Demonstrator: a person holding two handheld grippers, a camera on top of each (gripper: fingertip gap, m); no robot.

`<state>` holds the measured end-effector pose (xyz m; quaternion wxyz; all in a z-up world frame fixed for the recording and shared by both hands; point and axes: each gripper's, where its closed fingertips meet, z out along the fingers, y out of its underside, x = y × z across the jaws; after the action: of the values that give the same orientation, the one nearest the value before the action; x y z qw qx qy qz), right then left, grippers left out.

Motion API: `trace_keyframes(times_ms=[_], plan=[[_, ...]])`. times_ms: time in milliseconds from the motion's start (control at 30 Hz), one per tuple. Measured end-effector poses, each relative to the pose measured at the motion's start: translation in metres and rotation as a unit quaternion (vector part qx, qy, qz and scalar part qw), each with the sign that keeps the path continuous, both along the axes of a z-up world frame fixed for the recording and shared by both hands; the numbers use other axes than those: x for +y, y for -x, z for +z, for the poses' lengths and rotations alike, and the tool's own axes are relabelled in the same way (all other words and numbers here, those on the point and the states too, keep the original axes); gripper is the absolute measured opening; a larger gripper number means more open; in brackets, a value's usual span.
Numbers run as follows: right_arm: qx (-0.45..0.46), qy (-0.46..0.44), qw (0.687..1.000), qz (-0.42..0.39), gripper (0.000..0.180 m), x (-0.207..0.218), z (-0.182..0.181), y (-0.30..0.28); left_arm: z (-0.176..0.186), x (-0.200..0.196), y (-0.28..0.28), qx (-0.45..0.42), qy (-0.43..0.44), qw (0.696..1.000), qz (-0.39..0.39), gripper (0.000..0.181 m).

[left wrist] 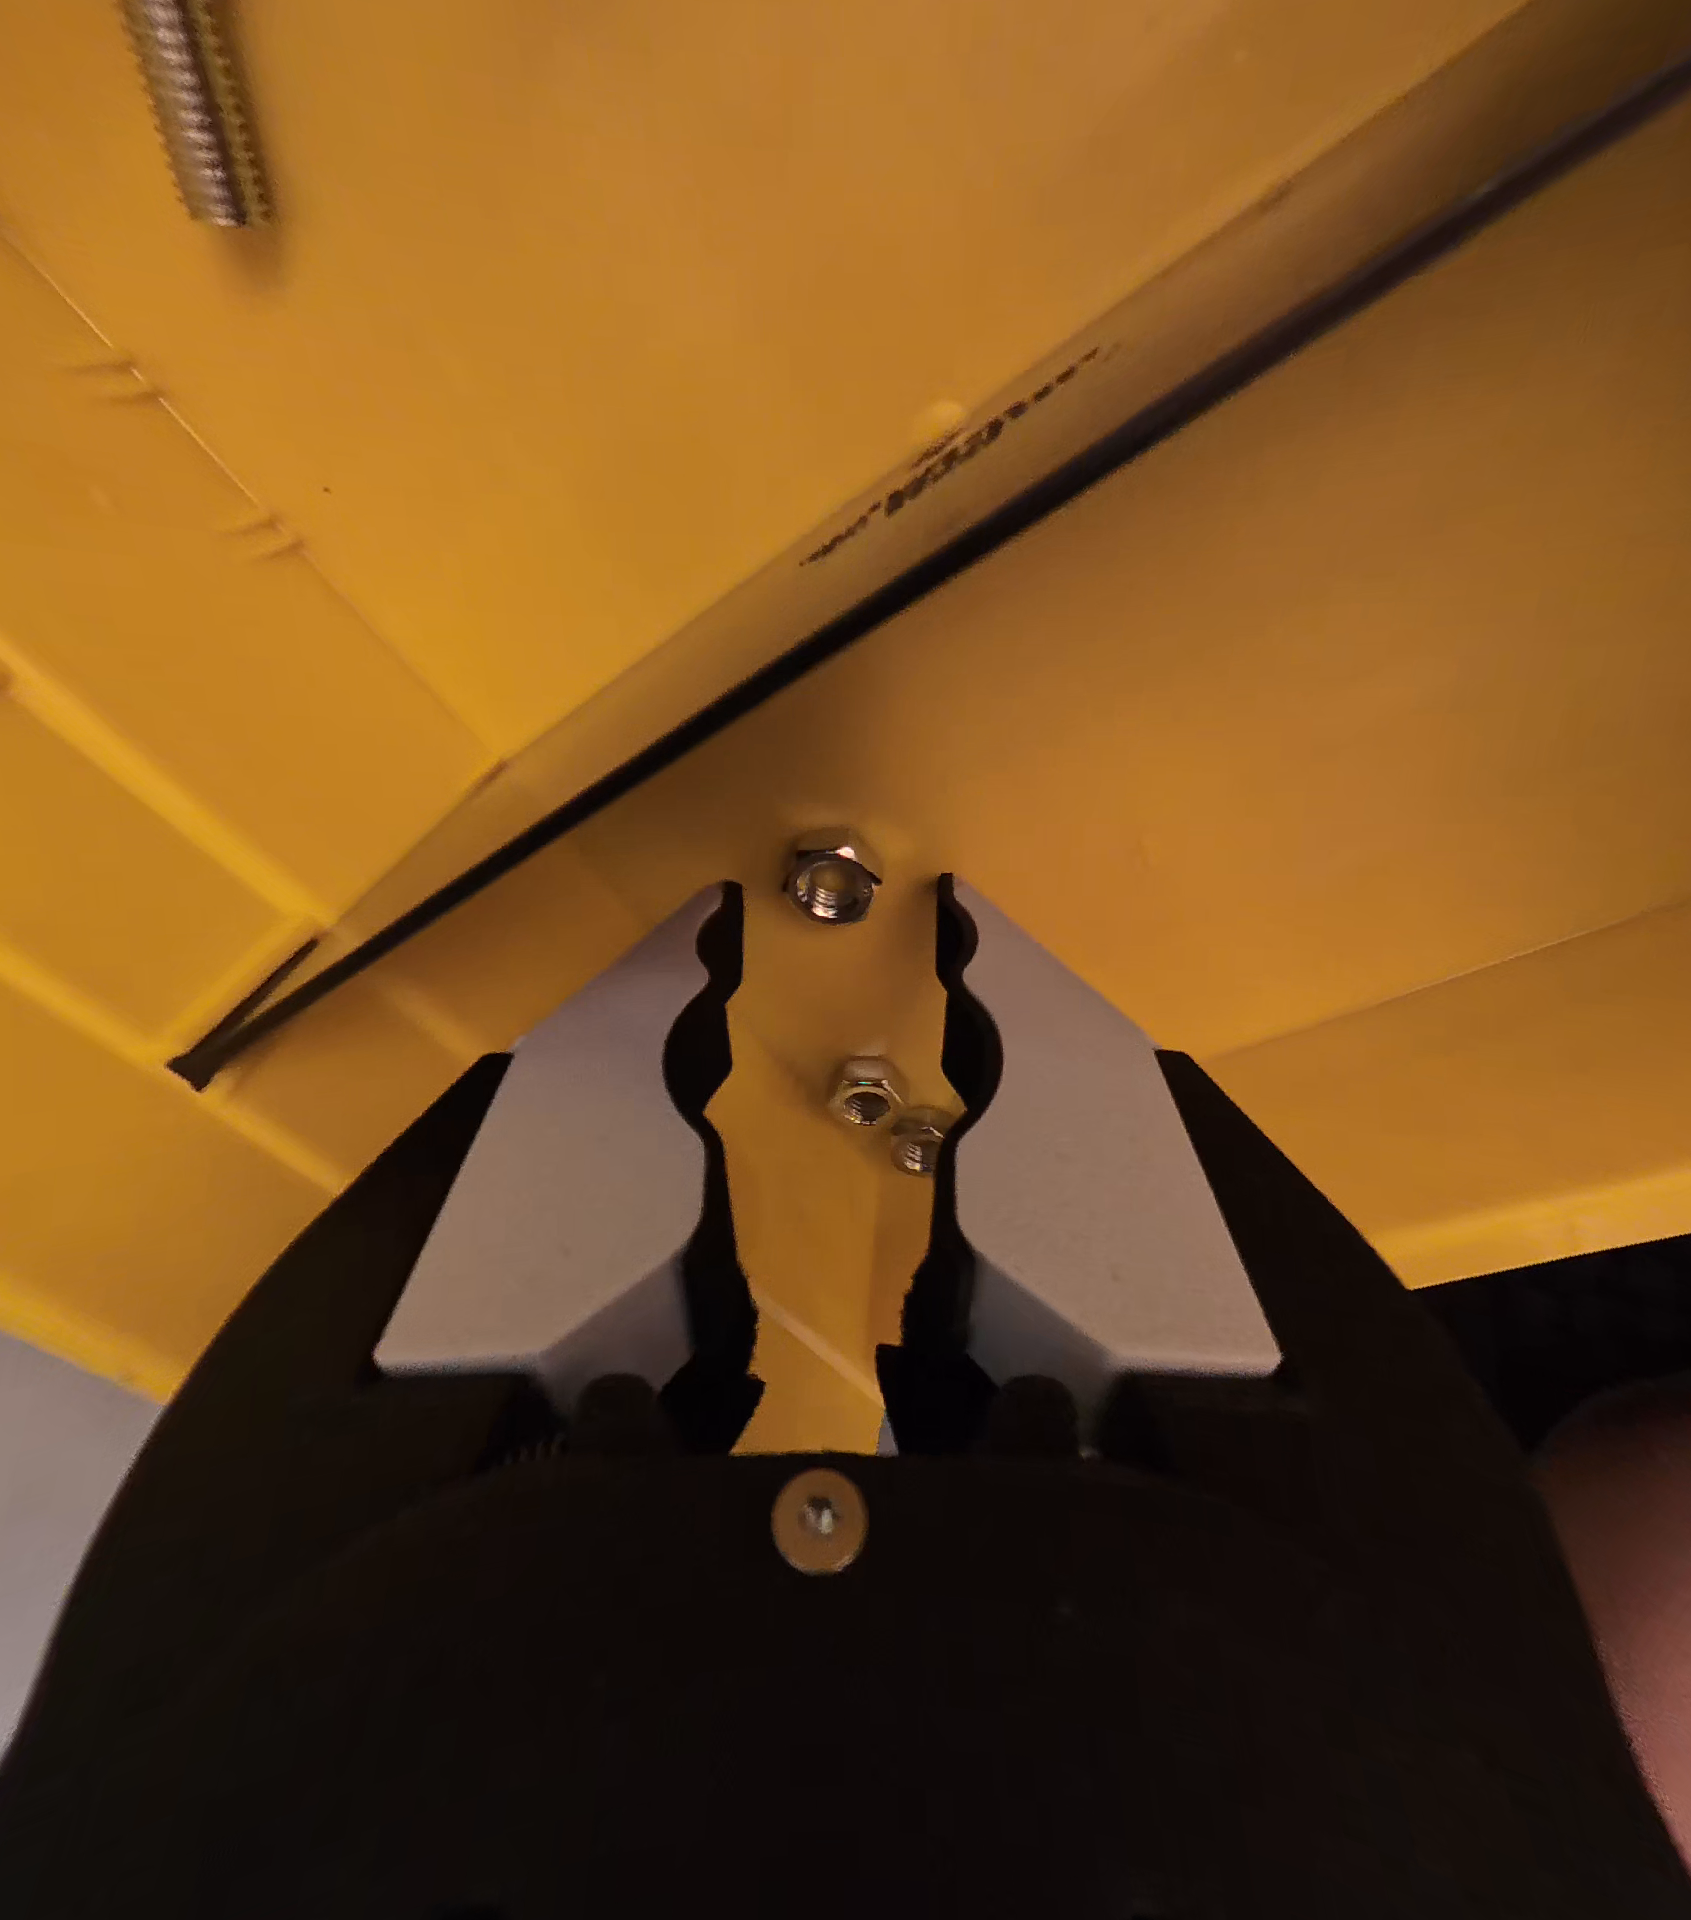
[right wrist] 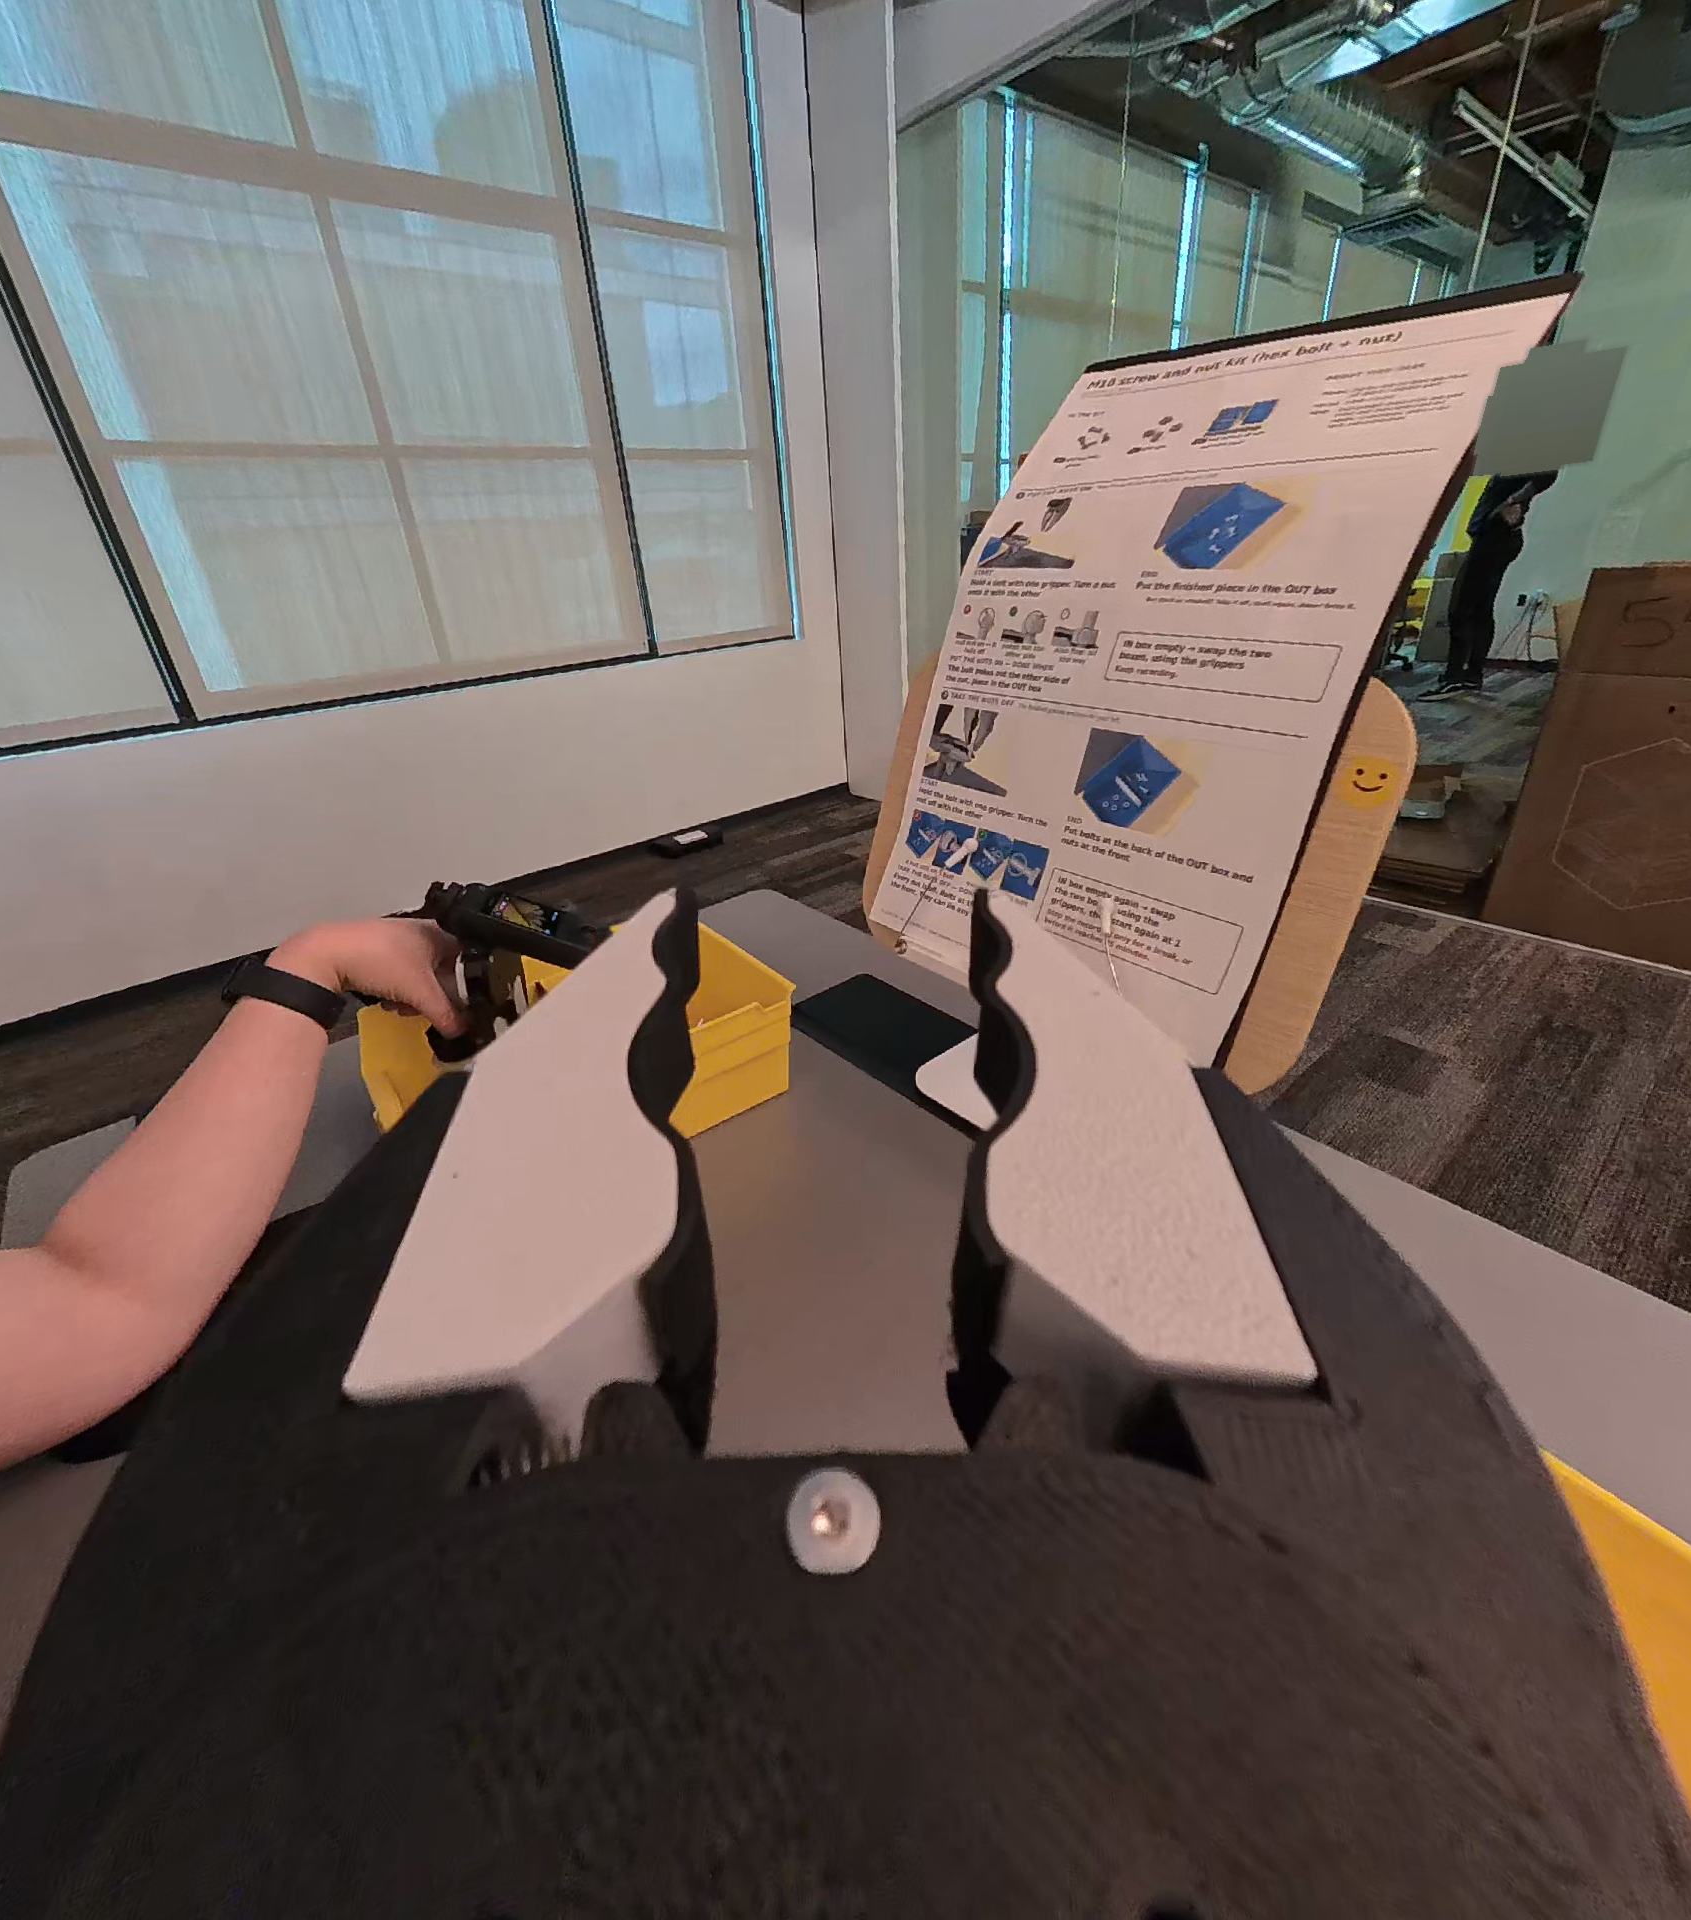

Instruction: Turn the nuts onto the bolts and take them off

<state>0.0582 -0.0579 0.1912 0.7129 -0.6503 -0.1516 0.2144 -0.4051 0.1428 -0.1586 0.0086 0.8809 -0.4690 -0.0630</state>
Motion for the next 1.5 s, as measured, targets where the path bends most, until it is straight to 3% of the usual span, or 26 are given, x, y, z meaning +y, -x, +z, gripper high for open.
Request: trace_keyframes(times_ms=[300, 733, 833, 933, 1067, 1167, 1333, 1500], plan=[[-0.02, 0.019, 1.0, 0.007, 0.051, 0.005, -0.009, 0.007, 0.004, 0.006, -0.002, -0.015, -0.021, 1.0, -0.009, 0.028], [-0.043, 0.039, 0.998, 0.007, 0.051, 0.012, -0.02, 0.012, 0.0, -0.004, 0.003, 0.001, 0.023, 1.0, 0.009, 0.017], [-0.046, 0.038, 0.998, 0.004, 0.051, 0.012, -0.02, 0.011, 0.015, -0.006, 0.006, 0.01, 0.003, 1.0, 0.014, 0.017], [-0.047, 0.036, 0.998, 0.003, 0.051, 0.011, -0.02, 0.011, 0.056, -0.011, -0.005, -0.003, -0.052, 0.998, 0.027, 0.017], [-0.047, 0.037, 0.998, 0.003, 0.051, 0.013, -0.02, 0.013, 0.115, -0.017, -0.078, -0.069, -0.166, 0.982, -0.056, 0.017], [-0.051, 0.041, 0.998, 0.006, 0.051, 0.015, -0.023, 0.016, 0.128, -0.033, -0.165, -0.109, -0.2, 0.961, -0.159, 0.017], [-0.065, 0.046, 0.997, 0.001, 0.051, 0.02, -0.028, 0.018, 0.088, -0.113, -0.309, -0.197, -0.111, 0.927, -0.298, 0.017], [-0.064, 0.054, 0.997, 0.0, 0.051, 0.023, -0.031, 0.016, 0.034, -0.165, -0.346, -0.163, -0.037, 0.906, -0.388, 0.017]])
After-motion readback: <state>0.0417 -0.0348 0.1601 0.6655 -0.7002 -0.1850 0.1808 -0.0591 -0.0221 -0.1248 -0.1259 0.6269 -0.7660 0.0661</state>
